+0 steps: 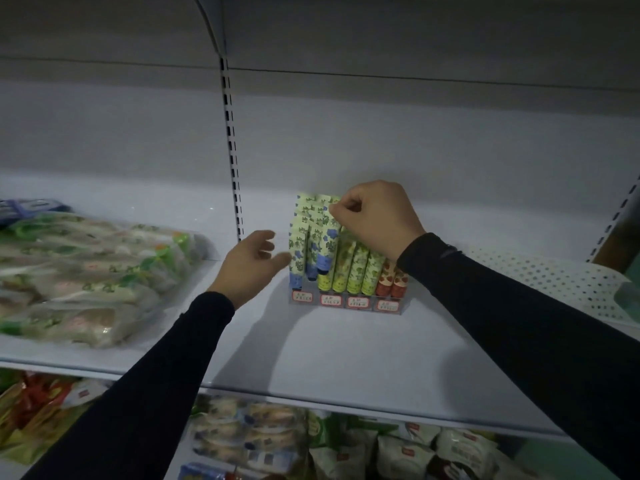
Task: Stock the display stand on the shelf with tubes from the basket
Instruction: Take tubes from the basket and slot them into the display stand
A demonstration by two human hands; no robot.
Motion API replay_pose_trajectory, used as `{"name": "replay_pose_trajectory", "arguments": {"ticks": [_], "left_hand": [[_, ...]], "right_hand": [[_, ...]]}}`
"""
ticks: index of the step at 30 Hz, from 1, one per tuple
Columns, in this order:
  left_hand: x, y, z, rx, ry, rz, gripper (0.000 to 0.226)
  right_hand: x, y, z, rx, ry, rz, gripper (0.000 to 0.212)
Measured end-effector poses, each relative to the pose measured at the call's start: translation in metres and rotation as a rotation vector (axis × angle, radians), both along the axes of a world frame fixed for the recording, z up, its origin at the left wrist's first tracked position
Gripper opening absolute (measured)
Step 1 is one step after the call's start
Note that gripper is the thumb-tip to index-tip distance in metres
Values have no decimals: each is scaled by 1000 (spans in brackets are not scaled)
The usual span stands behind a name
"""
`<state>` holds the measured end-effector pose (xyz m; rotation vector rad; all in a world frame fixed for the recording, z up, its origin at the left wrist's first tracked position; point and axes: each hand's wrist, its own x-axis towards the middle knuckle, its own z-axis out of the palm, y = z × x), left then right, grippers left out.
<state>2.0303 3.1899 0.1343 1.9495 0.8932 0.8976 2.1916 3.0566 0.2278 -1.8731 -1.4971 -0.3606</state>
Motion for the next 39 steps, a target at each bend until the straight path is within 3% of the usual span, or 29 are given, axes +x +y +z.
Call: {"name": "replay_pose_trajectory", "arguments": {"ticks": [5,7,11,14,26,33,39], "left_hand": [[8,2,-34,97,251,-6,76],[14,0,-43,113,256,-16,72],[23,1,-53,138,211,-31,36],[25,2,-59,127,156,-22,23],[24,3,-67,144,151,-14,20],[22,2,-66,165,133,-13,23],[21,0,-67,180,125,-6,22]], "right_hand": [[-8,15,-20,7,-80,-49,32],[-11,18,-27,3,-110,-64,33],[-14,25,-41,-16,-154,-94,35],[-16,29,-50,-54,-156,-114,35],[-23,34,-52,-170,-282,-209,35],[-20,41,-32,-291,-232,-200,26],[-16,47,-30,-305,-168,-202,33]]}}
